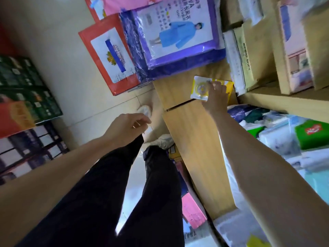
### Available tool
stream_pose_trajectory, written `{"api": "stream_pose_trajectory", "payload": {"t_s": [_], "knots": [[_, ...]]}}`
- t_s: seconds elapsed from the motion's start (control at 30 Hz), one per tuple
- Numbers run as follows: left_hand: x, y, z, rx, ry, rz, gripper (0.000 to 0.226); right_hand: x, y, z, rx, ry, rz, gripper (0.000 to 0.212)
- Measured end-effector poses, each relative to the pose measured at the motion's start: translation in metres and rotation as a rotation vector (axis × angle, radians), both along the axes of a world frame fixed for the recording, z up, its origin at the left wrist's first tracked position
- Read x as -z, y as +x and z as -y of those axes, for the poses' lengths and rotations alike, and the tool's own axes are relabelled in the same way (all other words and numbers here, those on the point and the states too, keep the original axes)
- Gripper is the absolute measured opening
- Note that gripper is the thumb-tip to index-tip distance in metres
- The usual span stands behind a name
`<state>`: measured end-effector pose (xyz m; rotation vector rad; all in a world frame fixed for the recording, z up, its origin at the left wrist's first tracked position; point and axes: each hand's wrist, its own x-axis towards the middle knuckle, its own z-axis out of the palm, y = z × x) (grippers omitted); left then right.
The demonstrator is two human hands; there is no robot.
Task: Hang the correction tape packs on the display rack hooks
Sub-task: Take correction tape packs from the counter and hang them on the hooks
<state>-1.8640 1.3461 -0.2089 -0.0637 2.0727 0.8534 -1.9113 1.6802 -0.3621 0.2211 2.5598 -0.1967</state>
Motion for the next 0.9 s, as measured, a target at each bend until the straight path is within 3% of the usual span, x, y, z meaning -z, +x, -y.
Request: {"api": "stream_pose_trajectory", "payload": {"t_s": [0.1,0.3,0.57,0.73,0.9], "knots": [[0.004,0.002,0.001,0.004,0.014,0.018,0.015,0.006,-0.003,-0.001,-0.031,0.033,-0.104,0.059],[-0.001,-0.015,-0.001,-0.07,0.014,0.037,0.015,-0.013,0.011,0.017,0.037,-0.248,-0.142,0.057],[-0.04,-0.043,-0.01,-0.26,0.151,0.101,0.033,-0.134,0.085,0.09,0.065,-0.51,-0.221,0.064],[-0.098,-0.047,-0.008,-0.098,0.273,0.249,0.023,-0.219,0.127,0.116,-0.005,-0.526,-0.335,0.059],[-0.157,-0.035,-0.001,0.035,0.323,0.253,0.017,-0.294,0.147,0.131,0.008,-0.461,-0.466,0.058]]}}
